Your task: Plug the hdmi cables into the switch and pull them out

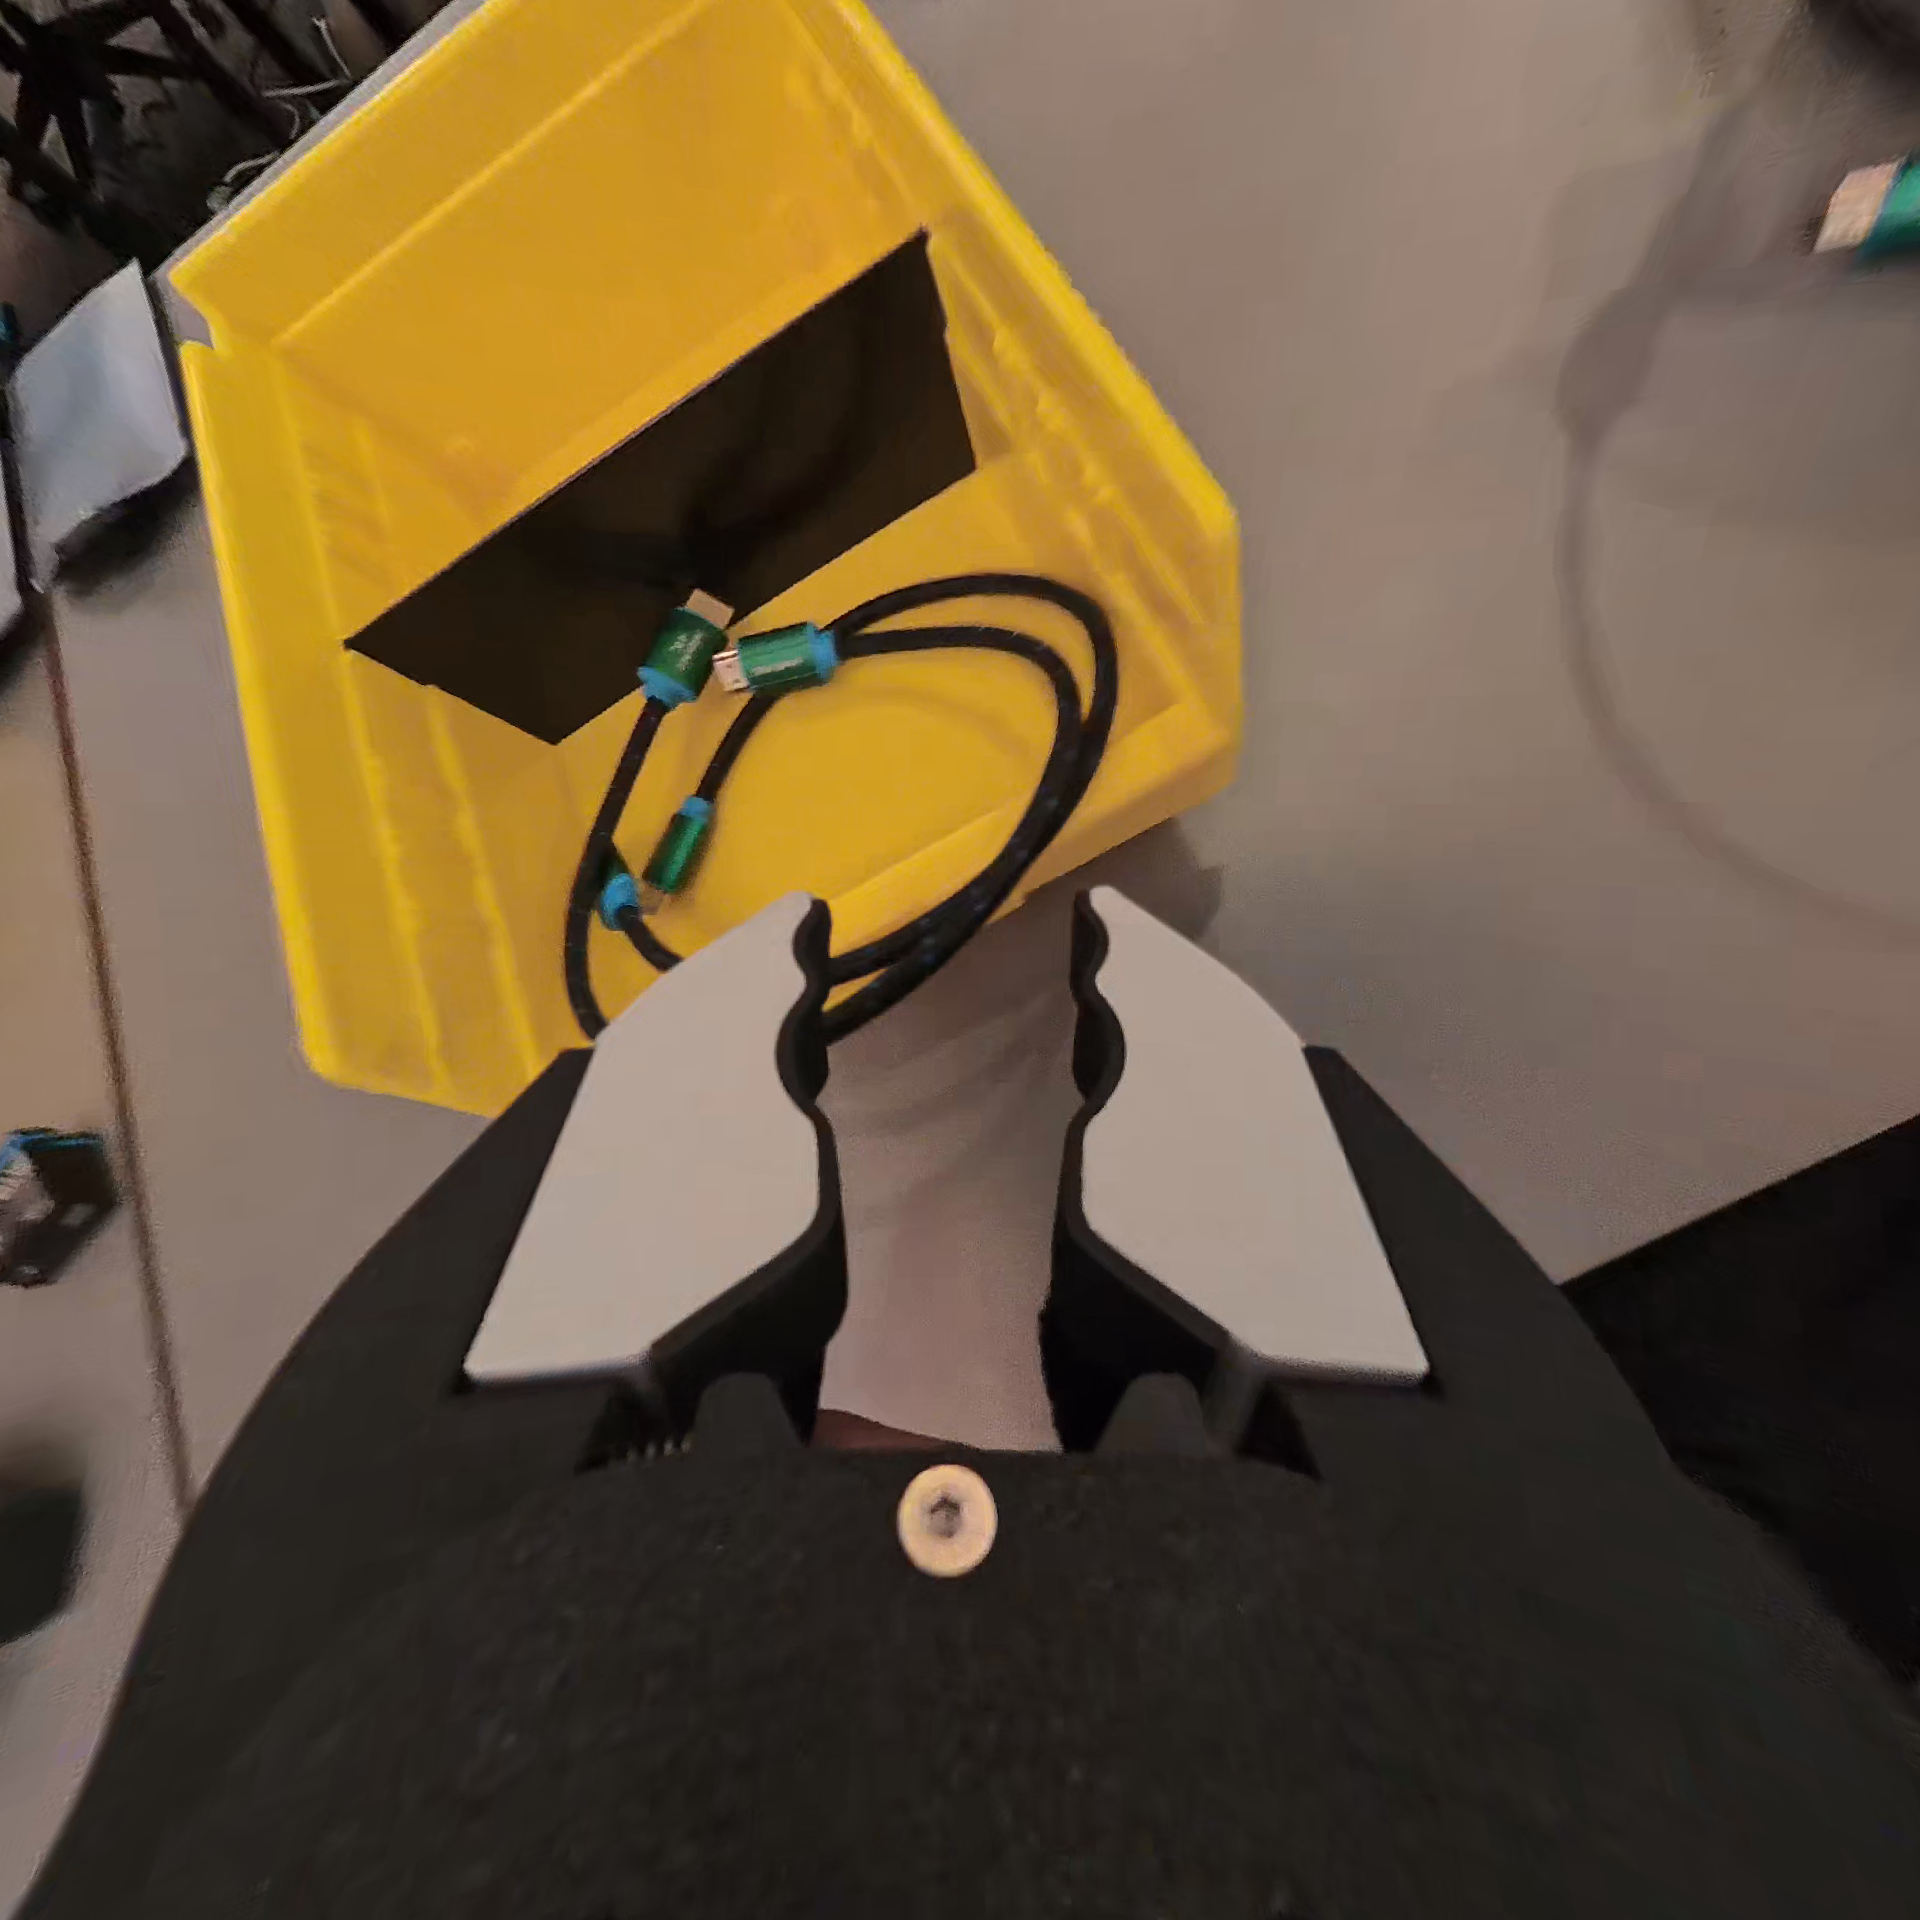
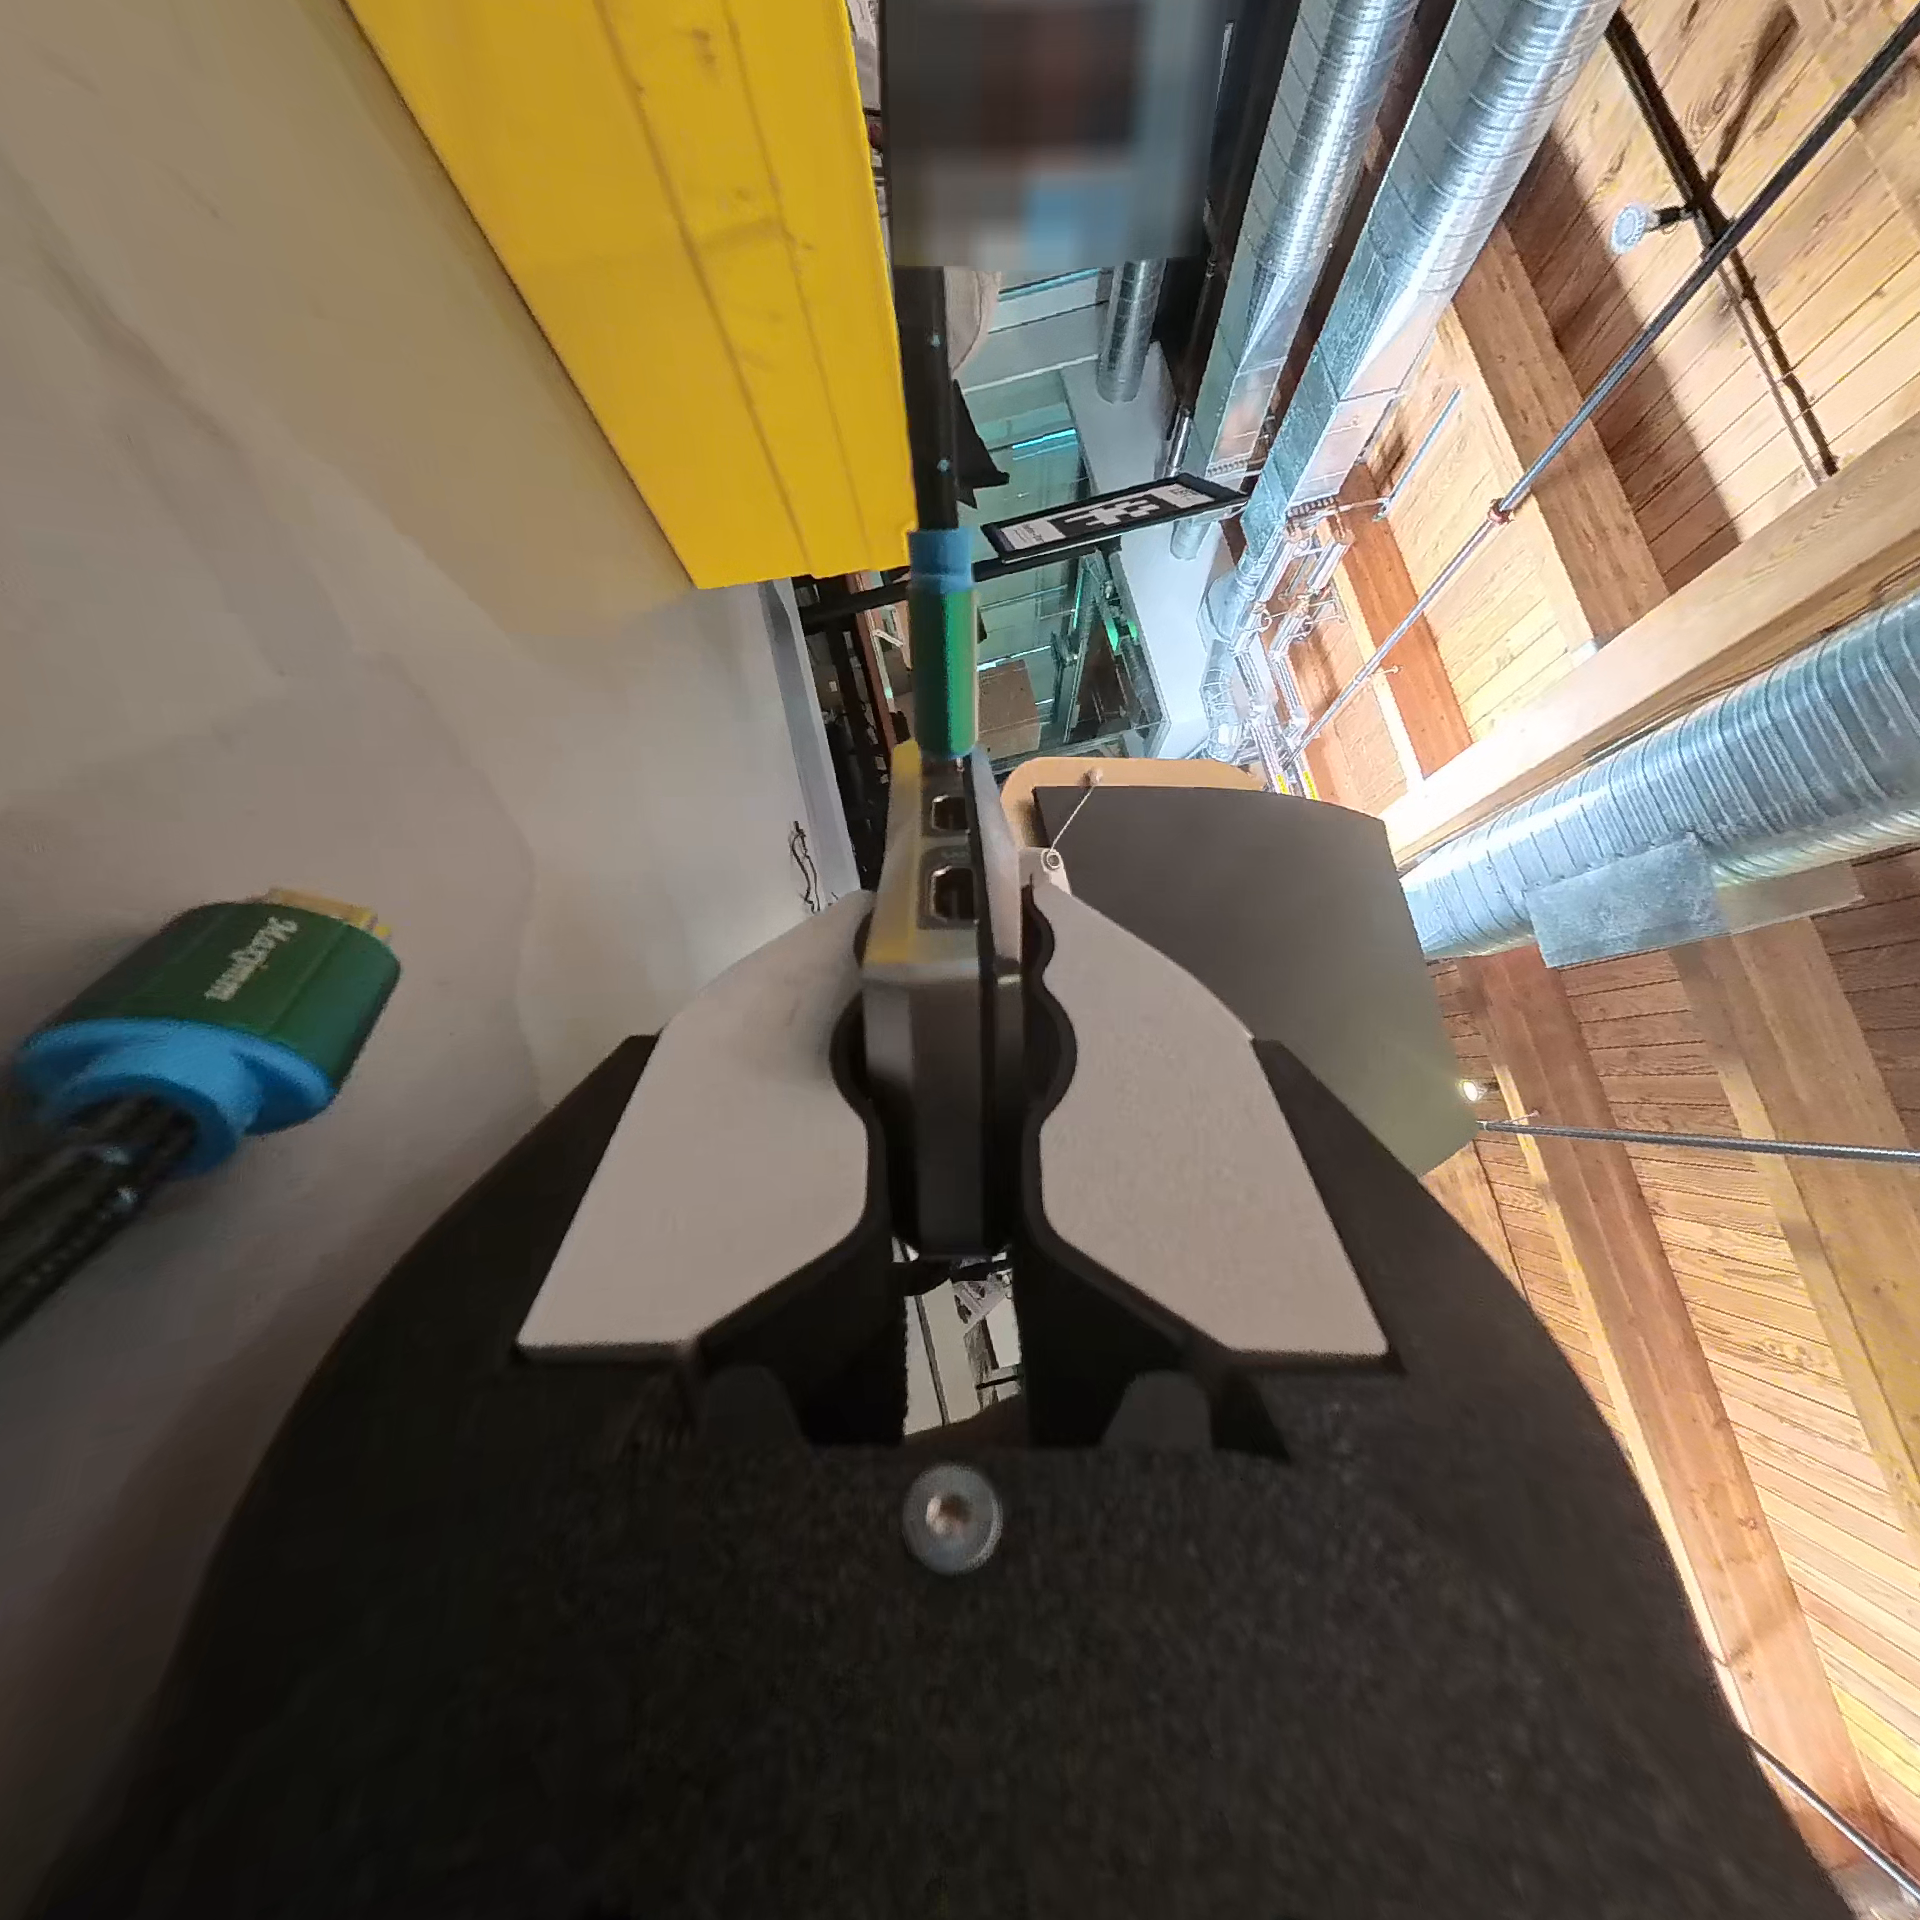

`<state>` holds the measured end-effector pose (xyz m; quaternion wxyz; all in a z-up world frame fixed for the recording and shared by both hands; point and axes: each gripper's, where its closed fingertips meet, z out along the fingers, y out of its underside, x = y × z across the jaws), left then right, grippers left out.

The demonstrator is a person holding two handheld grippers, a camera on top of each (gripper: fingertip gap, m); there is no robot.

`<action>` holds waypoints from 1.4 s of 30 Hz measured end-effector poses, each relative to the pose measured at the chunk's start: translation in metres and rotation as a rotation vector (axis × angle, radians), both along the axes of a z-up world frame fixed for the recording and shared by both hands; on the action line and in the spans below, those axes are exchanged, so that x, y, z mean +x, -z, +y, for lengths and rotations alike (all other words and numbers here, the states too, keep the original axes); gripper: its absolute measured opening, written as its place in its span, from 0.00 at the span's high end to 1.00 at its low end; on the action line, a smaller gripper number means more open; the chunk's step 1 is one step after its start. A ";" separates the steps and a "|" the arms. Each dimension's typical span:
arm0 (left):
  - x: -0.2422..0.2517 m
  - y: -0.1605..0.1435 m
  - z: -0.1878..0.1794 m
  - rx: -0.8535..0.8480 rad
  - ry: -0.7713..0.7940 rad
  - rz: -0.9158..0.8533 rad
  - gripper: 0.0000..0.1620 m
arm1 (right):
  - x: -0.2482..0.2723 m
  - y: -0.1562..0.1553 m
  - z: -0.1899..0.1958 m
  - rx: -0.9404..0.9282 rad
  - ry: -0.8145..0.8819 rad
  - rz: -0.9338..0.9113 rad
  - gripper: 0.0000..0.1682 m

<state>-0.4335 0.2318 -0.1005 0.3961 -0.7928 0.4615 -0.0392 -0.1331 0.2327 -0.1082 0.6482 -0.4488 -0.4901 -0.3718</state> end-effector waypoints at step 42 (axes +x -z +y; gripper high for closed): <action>0.031 -0.198 -0.035 0.472 0.232 -0.282 0.96 | 0.013 -0.013 0.001 0.025 0.037 0.082 0.87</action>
